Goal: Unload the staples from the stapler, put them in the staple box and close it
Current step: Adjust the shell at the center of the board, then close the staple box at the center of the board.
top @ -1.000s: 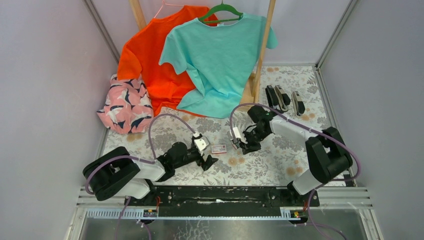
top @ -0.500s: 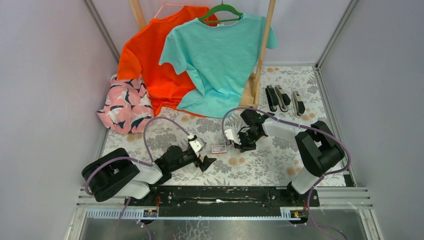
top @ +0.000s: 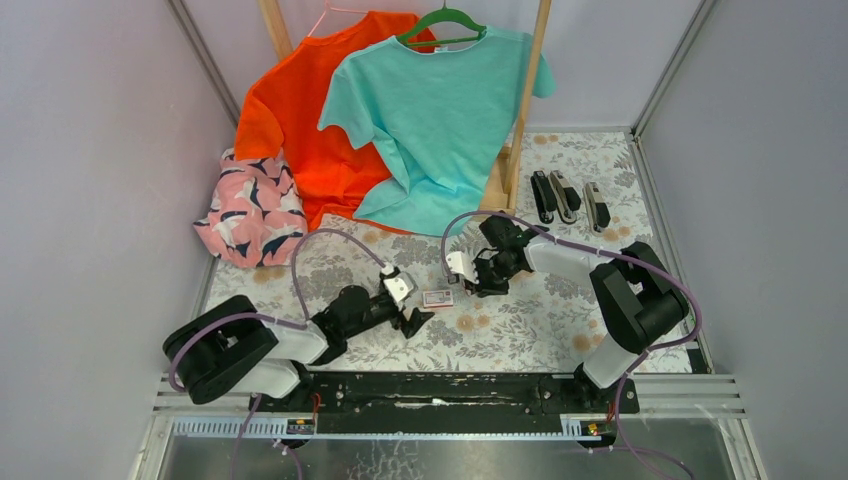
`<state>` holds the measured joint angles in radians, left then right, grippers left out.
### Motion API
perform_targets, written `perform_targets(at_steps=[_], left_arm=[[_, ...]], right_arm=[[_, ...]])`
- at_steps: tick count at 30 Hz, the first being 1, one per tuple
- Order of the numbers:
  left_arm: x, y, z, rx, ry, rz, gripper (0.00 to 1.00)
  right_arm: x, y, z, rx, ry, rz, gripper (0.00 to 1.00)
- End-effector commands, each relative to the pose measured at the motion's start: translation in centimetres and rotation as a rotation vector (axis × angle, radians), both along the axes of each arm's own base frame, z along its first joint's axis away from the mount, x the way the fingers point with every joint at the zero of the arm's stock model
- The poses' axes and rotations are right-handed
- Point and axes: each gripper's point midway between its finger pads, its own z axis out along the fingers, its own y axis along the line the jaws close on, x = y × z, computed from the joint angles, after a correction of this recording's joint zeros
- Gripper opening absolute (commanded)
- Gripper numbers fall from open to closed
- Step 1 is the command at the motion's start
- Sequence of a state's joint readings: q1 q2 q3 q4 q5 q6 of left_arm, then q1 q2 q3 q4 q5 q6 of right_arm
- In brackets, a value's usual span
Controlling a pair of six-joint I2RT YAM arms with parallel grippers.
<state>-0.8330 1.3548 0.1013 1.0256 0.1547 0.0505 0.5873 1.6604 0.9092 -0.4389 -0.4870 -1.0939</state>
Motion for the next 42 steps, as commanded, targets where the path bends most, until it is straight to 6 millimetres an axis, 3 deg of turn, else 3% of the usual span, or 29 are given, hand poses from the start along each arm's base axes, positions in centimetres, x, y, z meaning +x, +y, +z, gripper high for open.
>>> perform_targets(at_steps=[1, 6, 9, 13, 25, 34, 42], left_arm=[[2.0, -1.0, 0.6, 0.063, -0.051, -0.011, 0.97], [1.8, -1.6, -0.9, 0.142, -0.034, -0.105, 0.94], [1.7, -1.6, -1.7, 0.154, -0.007, -0.140, 0.90], [2.5, -1.4, -2.6, 0.200, 0.012, -0.140, 0.89], [3.1, -1.6, -4.1, 0.247, 0.053, -0.274, 0.89], [2.6, -1.8, -4.9, 0.258, 0.104, -0.347, 0.80], [1.6, -2.2, -6.0, 0.284, 0.183, -0.423, 0.65]], right_arm=[[-1.3, 0.1, 1.2, 0.004, 0.048, 0.062, 0.11], [-4.7, 0.5, 6.1, 0.135, 0.112, 0.224, 0.12], [-5.2, 0.8, 8.4, 0.218, 0.088, 0.243, 0.14], [-5.4, 0.6, 9.8, 0.294, 0.096, 0.238, 0.19], [-5.4, 0.0, 11.0, 0.347, 0.105, 0.234, 0.21], [-5.5, -0.1, 11.1, 0.349, 0.110, 0.236, 0.21], [-5.5, -0.2, 11.1, 0.350, 0.109, 0.237, 0.20]])
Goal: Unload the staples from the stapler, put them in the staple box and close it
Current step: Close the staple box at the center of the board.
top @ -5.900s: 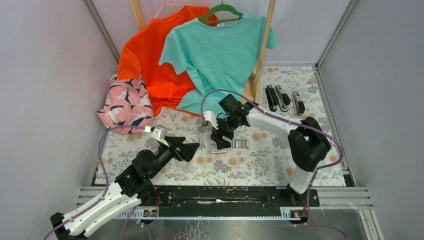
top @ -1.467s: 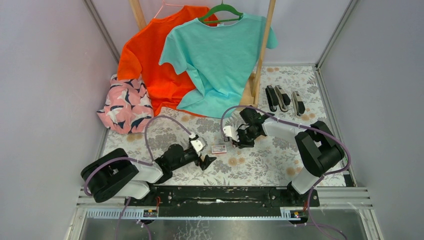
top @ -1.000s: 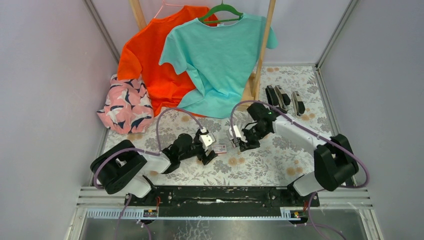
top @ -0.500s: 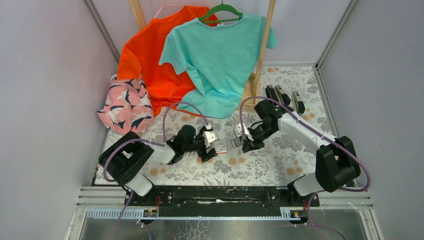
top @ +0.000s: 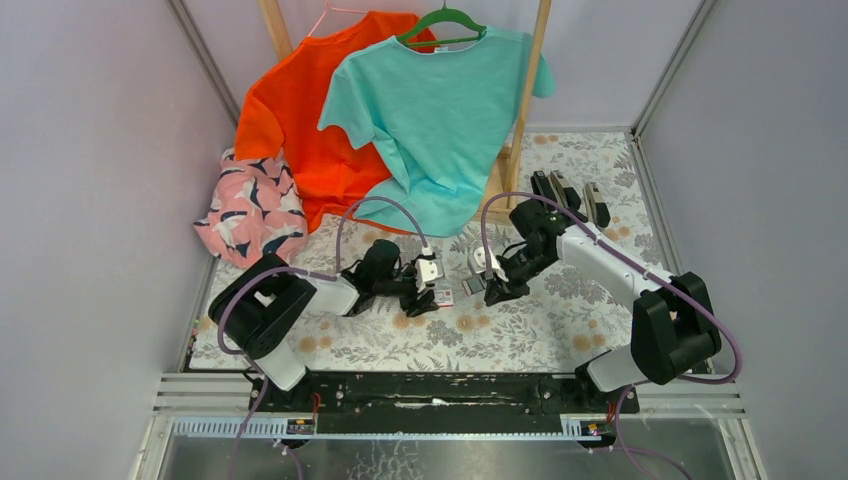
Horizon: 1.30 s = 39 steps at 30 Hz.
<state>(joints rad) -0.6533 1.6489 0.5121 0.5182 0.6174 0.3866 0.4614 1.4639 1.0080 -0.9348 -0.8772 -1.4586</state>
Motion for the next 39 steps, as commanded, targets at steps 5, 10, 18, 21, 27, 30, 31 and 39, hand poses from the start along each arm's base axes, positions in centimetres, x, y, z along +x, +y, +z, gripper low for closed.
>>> perform_targets(at_steps=[5, 10, 18, 21, 27, 30, 31, 39], left_arm=[[-1.6, 0.7, -1.8, 0.053, 0.082, -0.057, 0.60], [-1.8, 0.7, -1.7, 0.045, 0.102, -0.046, 0.56], [-2.1, 0.8, -0.8, -0.010, 0.110, 0.001, 0.54], [-2.2, 0.7, -0.6, -0.025, 0.112, 0.016, 0.54], [-2.3, 0.6, -0.8, -0.027, 0.120, 0.039, 0.53], [-2.3, 0.5, -0.9, -0.031, 0.118, 0.043, 0.53], [-2.3, 0.5, -0.9, -0.032, 0.116, 0.045, 0.52], [-2.5, 0.2, -1.1, -0.016, 0.089, 0.045, 0.59]], right_arm=[[0.3, 0.4, 1.7, 0.051, -0.023, 0.007, 0.20], [0.3, 0.3, 1.7, 0.049, -0.023, 0.007, 0.20], [0.4, 0.3, 1.6, 0.047, -0.025, 0.005, 0.21], [0.4, 0.3, 1.5, 0.046, -0.023, 0.006, 0.21], [0.4, 0.3, 1.5, 0.046, -0.021, 0.006, 0.21], [0.4, 0.3, 1.4, 0.045, -0.020, 0.006, 0.21], [0.4, 0.3, 1.4, 0.045, -0.019, 0.006, 0.21], [0.4, 0.2, 1.3, 0.042, -0.014, 0.005, 0.21]])
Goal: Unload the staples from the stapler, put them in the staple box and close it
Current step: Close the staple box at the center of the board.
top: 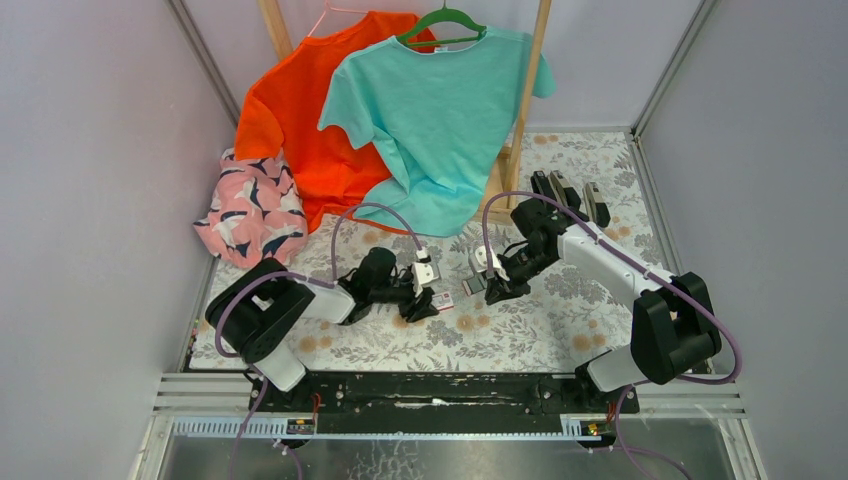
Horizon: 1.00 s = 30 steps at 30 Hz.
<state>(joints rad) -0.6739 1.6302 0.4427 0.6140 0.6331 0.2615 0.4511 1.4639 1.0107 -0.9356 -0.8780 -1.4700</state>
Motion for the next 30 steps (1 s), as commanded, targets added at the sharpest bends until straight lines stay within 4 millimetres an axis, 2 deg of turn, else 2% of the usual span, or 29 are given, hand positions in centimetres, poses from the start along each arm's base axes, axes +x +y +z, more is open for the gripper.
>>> perform_targets(at_steps=[1, 8, 15, 20, 24, 27, 30], left_arm=[[-0.6, 0.4, -1.2, 0.044, 0.009, 0.021, 0.60], [-0.6, 0.4, -1.2, 0.049, 0.004, 0.017, 0.63], [-1.1, 0.4, -1.1, 0.041, 0.020, 0.007, 0.55], [-1.4, 0.2, -0.9, 0.030, 0.011, 0.002, 0.54], [-1.7, 0.0, -0.4, 0.015, -0.001, -0.003, 0.54], [-1.9, -0.1, -0.3, 0.010, -0.004, -0.012, 0.54], [-2.1, -0.3, -0.3, 0.009, -0.004, -0.020, 0.53]], right_arm=[[0.1, 0.4, 1.2, 0.038, -0.005, 0.008, 0.21], [0.1, 0.4, 1.0, 0.034, 0.002, 0.008, 0.21], [0.3, 0.2, 0.9, 0.032, -0.004, -0.003, 0.21], [1.0, 0.1, 0.9, 0.041, -0.036, -0.033, 0.24], [1.6, 0.2, 1.6, 0.081, -0.120, -0.047, 0.38], [1.5, 0.9, 3.4, 0.166, -0.177, -0.049, 0.51], [1.1, 1.6, 5.0, 0.248, -0.217, -0.035, 0.73]])
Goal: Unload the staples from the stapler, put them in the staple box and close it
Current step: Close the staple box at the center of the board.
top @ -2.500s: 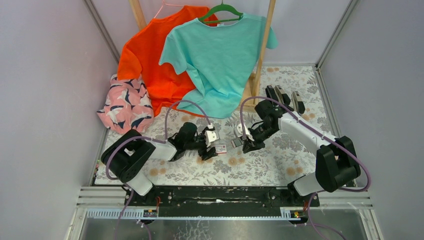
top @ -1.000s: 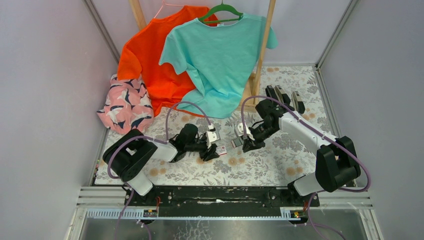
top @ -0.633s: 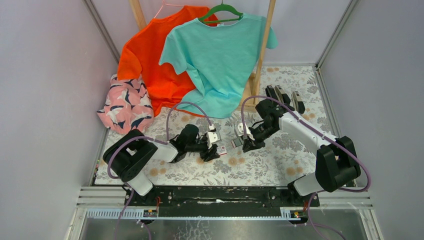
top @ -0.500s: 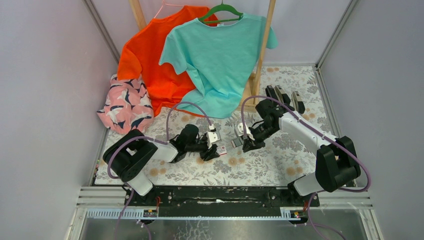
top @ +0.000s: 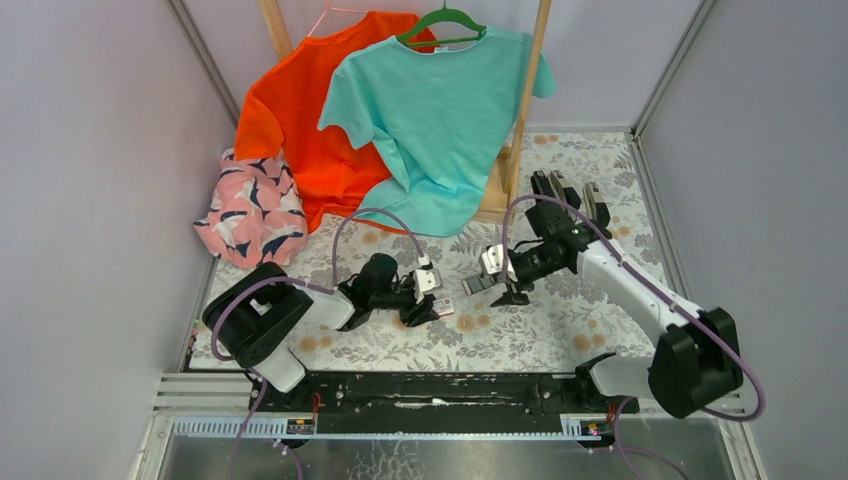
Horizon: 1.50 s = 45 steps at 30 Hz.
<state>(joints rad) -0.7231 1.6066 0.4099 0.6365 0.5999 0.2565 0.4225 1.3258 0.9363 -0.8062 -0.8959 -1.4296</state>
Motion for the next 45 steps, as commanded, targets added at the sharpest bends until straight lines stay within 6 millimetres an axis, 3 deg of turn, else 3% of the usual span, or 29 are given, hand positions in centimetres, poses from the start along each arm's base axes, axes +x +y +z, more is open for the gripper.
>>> perform_targets(at_steps=[1, 2, 3, 7, 14, 20, 29, 45], left_arm=[[-0.8, 0.1, -0.3, 0.005, 0.014, -0.004, 0.54], [-0.8, 0.0, -0.2, 0.004, 0.013, -0.004, 0.53], [-0.8, 0.0, -0.3, 0.004, 0.012, -0.003, 0.54], [-1.0, -0.1, -0.3, 0.004, 0.015, -0.002, 0.54], [-0.7, 0.0, 0.2, -0.006, 0.003, 0.024, 0.54], [-0.7, -0.2, 0.0, -0.010, 0.004, 0.030, 0.54], [-0.9, 0.0, 0.2, -0.023, -0.004, 0.039, 0.59], [-1.1, 0.6, -0.2, -0.039, -0.053, 0.051, 0.58]], right_arm=[[-0.1, 1.6, 3.5, 0.167, -0.087, 0.030, 0.87], [-0.1, 1.8, 3.5, 0.174, -0.067, 0.019, 0.98], [0.2, 1.9, 3.4, 0.170, -0.036, -0.005, 1.00], [1.5, 1.5, 1.7, 0.061, -0.022, 0.076, 0.98], [5.8, 1.1, -3.1, -0.067, -0.071, 0.026, 0.98], [7.5, 0.5, -5.1, -0.145, -0.093, -0.006, 0.95], [7.5, 0.1, -8.1, -0.198, -0.062, -0.001, 0.94], [7.0, 0.4, -10.0, -0.251, -0.025, 0.015, 0.88]])
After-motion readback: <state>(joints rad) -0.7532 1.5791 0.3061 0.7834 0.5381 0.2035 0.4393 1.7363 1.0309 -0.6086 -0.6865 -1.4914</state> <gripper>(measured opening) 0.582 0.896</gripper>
